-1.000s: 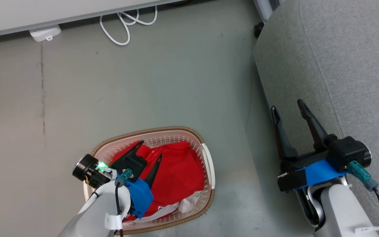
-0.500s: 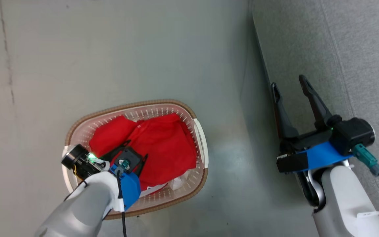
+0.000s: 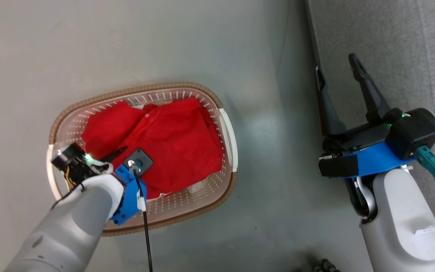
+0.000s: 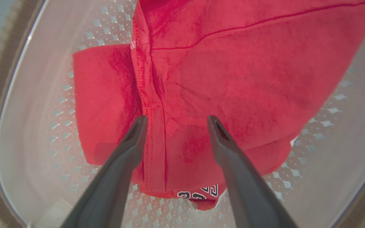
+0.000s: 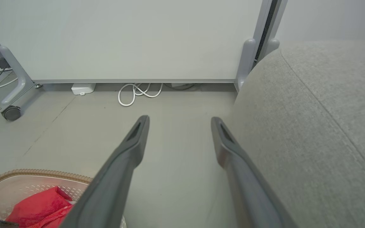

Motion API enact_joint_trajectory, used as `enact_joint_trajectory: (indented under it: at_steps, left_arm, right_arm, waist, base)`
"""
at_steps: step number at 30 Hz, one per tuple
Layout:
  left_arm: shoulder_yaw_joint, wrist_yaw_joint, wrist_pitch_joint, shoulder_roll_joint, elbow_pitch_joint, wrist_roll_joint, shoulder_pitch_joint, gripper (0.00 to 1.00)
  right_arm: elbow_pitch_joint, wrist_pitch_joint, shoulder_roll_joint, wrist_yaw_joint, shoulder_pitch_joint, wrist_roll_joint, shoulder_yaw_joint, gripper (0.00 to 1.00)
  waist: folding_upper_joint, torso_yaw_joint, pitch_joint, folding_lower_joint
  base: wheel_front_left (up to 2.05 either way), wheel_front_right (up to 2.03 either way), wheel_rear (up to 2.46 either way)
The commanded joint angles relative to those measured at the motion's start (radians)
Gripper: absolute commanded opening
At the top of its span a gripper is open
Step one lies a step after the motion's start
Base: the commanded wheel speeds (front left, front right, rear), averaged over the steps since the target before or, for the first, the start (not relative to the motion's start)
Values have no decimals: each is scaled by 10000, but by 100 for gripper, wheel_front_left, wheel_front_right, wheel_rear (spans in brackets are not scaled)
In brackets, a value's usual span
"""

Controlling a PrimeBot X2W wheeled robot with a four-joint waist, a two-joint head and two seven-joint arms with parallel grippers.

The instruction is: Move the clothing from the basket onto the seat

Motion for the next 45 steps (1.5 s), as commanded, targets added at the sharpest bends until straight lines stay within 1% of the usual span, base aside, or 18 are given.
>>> enact_joint_trajectory:
  at_steps: [1, 5, 13, 18, 25, 26, 27, 28, 29, 37, 45]
  left_arm:
    - [-83, -8, 151, 71, 52, -55, -321, 100]
    - [-299, 1, 597, 252, 225, 64, -839, 100]
    - [-336, 19, 1203, 387, 349, -86, -1541, 100]
    - [-346, 4, 1424, 461, 376, -249, -1706, 100]
    - [-425, -6, 1530, 495, 395, -437, -1788, 100]
    - [-452, -6, 1614, 491, 397, -476, -1787, 90]
    - [-479, -5, 1639, 487, 398, -509, -1805, 49]
    - [-533, -4, 1676, 487, 398, -507, -1815, 5]
    - [-589, -5, 1750, 472, 400, -542, -1784, 0]
    - [-857, -7, 1800, 217, 401, -802, -1775, 0]
    - [-1078, -8, 1449, -92, 286, -1169, -1601, 0]
  right_arm:
    - [-87, -41, -47, 4, -220, -49, -40, 100]
    - [-181, -42, -70, 4, -424, -46, -61, 100]
    - [-451, -42, -60, 4, -764, -27, -47, 100]
    - [-566, -42, -47, 4, -829, 4, -93, 100]
    - [-672, -42, -25, 4, -821, -7, -155, 100]
    - [-667, -42, -22, 4, -820, -2, -163, 100]
    - [-664, -42, -21, 4, -828, -4, -164, 100]
    - [-660, -42, -18, 4, -838, -7, -162, 100]
    - [-657, -42, -18, 4, -850, -8, -162, 100]
    - [-589, -42, -8, 4, -871, -49, -212, 100]
    - [-525, -42, -6, 4, -750, -111, -275, 100]
  waist:
    - [0, 1, 388, -1]
    - [0, 13, 945, -1]
    - [0, -114, 1964, -1]
    - [0, -256, 2318, -1]
    - [0, -360, 2539, -1]
    - [0, -369, 2555, -1]
    - [0, -376, 2567, -1]
    - [0, -386, 2574, -1]
    - [0, -395, 2576, -1]
    - [0, -316, 2408, -1]
    - [0, -136, 1985, -1]
  base:
    - [0, 0, 0]
    - [0, 0, 0]
    - [0, 0, 0]
    - [0, 0, 0]
    - [0, 0, 0]
    - [0, 0, 0]
    - [0, 0, 0]
    - [0, 0, 0]
    - [0, 0, 0]
    - [0, 0, 0]
    - [0, 0, 0]
